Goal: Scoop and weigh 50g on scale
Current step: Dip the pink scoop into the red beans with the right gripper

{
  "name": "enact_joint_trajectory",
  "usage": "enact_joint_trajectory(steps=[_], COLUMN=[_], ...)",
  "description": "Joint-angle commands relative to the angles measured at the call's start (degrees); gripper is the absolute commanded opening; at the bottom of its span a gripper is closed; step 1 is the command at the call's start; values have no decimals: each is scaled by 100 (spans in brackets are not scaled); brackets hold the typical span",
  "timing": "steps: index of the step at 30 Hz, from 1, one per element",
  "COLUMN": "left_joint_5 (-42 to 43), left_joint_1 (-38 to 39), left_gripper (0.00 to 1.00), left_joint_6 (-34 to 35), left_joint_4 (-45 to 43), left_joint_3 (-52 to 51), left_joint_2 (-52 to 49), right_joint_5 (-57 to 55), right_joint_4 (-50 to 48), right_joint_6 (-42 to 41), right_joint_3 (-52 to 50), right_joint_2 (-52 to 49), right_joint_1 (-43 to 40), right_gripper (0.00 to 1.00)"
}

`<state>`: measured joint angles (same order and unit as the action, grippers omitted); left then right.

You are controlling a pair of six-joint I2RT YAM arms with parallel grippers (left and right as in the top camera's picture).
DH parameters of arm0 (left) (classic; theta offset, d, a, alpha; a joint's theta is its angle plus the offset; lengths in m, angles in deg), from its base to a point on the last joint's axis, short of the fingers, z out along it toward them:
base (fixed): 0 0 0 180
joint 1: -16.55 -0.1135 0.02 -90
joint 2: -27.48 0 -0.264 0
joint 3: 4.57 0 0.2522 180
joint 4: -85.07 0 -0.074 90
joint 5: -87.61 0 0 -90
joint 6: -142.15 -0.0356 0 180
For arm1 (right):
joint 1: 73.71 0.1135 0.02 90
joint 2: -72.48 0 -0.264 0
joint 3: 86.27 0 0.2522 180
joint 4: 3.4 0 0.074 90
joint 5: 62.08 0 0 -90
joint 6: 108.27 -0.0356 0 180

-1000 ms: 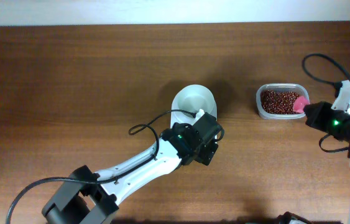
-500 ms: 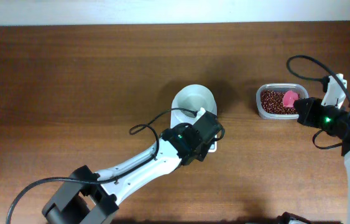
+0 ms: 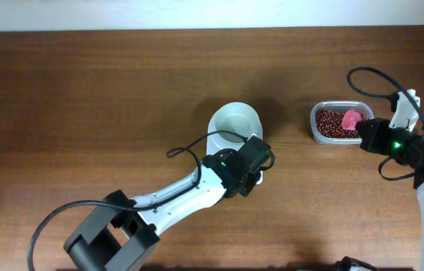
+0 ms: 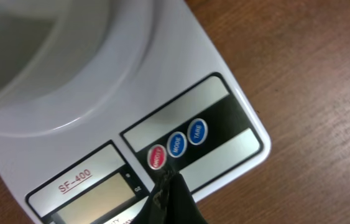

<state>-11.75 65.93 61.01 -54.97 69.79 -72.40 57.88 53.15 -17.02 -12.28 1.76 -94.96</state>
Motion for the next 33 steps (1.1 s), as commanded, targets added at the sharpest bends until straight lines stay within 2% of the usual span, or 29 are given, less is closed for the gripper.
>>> enact_joint_trajectory(steps=[1,5,7,11,15,18,23,29,33], left_joint_5=[208,208,179,142,142,142,142,140,140], left_joint_1=[24,24,24,24,24,24,24,24,24], left_gripper=[0,0,0,0,0,0,0,0,0], left_joint_6=[-339,-337,-339,-339,-339,-339,-339,-339,-339], left_joint_4=[-44,-50,-42,-17,-4,-4,-2,2,2], left_joint_3=[57,57,57,57,57,57,57,52,50], left_joint_2=[-46,-46,-46,-46,-46,-48,-48,-48,-48], right_joint_5=[92,-90,-634,-667,-765,-1344,-1419,-1043,-822], right_joint_4=[-15,-17,-96,-754,-966,-964,-966,-813,-787], right_joint_6=[-15,-13,232,455,605,608,719,699,-74], right_joint_3=[111,107,107,109,109,109,107,107,107], right_joint_2=[-17,-83,-321,-1019,-1563,-1694,-1847,-2271,-2297], right_joint_1=[35,35,35,35,35,35,35,98,94], right_gripper=[4,4,4,4,4,4,4,4,4])
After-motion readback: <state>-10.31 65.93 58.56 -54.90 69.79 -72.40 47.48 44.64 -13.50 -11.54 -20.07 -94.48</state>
